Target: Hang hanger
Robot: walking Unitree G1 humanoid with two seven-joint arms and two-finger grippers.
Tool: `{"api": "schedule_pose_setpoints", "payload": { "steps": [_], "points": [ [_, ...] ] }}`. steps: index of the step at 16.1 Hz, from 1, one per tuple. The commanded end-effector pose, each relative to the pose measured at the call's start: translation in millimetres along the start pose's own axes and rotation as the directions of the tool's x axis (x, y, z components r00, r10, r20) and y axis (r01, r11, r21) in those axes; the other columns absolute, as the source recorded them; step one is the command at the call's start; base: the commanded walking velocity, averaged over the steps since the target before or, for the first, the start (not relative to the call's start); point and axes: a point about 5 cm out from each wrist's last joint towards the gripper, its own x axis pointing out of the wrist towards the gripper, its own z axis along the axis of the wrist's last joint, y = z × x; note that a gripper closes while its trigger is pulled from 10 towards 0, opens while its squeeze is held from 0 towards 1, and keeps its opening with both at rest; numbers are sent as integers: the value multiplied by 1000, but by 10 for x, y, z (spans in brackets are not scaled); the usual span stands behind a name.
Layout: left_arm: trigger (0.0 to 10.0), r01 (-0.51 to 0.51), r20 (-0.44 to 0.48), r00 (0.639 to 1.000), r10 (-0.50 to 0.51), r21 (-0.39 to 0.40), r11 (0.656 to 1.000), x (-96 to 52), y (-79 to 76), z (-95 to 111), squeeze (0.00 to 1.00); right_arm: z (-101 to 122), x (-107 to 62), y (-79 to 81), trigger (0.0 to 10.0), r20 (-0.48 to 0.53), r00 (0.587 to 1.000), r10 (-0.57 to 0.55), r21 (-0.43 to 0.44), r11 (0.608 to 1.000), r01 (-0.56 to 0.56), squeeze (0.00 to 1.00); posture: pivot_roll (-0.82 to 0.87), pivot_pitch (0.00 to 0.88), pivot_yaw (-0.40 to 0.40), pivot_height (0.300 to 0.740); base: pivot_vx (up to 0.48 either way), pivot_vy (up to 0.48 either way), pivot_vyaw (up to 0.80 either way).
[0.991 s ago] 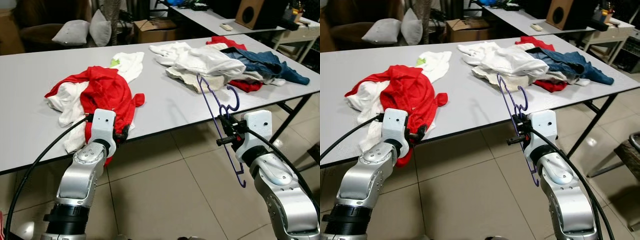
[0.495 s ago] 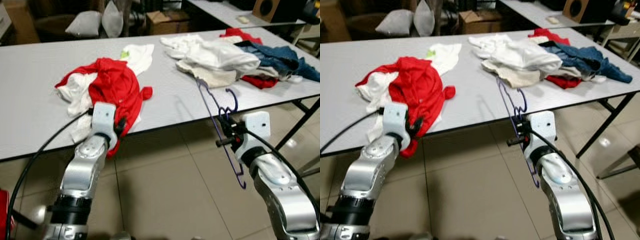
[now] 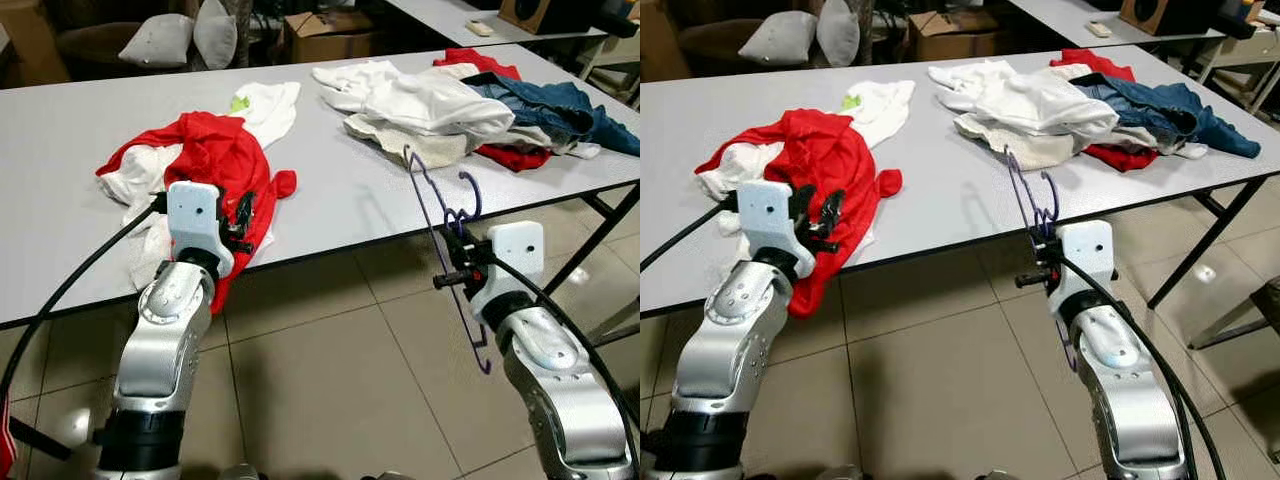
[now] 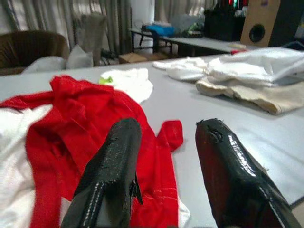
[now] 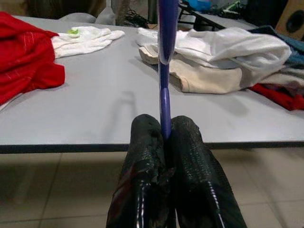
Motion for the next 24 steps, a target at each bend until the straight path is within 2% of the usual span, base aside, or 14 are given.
{"api": "schedule_pose_setpoints", "payload": {
  "steps": [1,3,4,6,9,10,11,13,16,19,24],
  "points": [
    [10000,-7,16,1000,7,12,1000,-10,-19,31,0,31,29,17,10000,13,1000,8,-22,1000,-8,0,19,0,-21,740,0,-480,750],
    [10000,-6,17,1000,6,12,1000,-3,-42,48,0,44,42,19,10000,20,1000,-1,-20,1000,1,0,22,10,-21,740,0,-362,800],
    [10000,8,13,1000,-8,-23,1000,-15,-83,50,0,22,27,3,10000,17,1000,-21,-18,1000,21,0,21,18,-24,740,0,0,800],
    [10000,29,2,1000,-29,-40,999,-41,-119,37,0,-52,27,-55,10000,-28,996,-82,-47,996,81,0,20,14,-27,740,0,0,0],
    [10000,27,-9,1000,-27,-25,999,-31,-101,23,0,-13,51,-10,10000,-3,1000,-26,-6,1000,26,0,24,11,-27,740,0,0,0],
    [10000,28,-24,999,-29,-41,999,-35,-98,6,255,-10,48,2,10000,0,1000,-23,3,1000,23,0,27,10,-26,740,270,0,0],
    [10000,19,-33,999,-21,-51,998,-39,-89,-5,1000,-10,46,13,10000,1,1000,-23,5,1000,23,0,29,9,-26,740,300,0,0],
    [10000,14,-44,999,-17,-57,998,-47,-81,-11,1000,-12,51,32,10000,1,1000,-16,-7,1000,16,0,35,9,-27,740,315,0,0],
    [10000,25,-49,998,-26,-18,1000,-58,-65,-8,1000,-26,52,61,10000,-2,1000,6,-17,1000,-6,0,42,4,-20,740,341,0,800],
    [10000,28,-51,998,-29,-13,1000,-63,-61,-1,1000,-50,37,40,10000,-4,1000,-18,14,1000,18,0,45,1,-13,740,351,0,0],
    [10000,32,-61,998,-33,-11,999,-86,-88,-35,1000,-68,-4,40,10000,-11,1000,-9,8,1000,9,0,37,0,-16,740,352,0,0]
  ]
}}
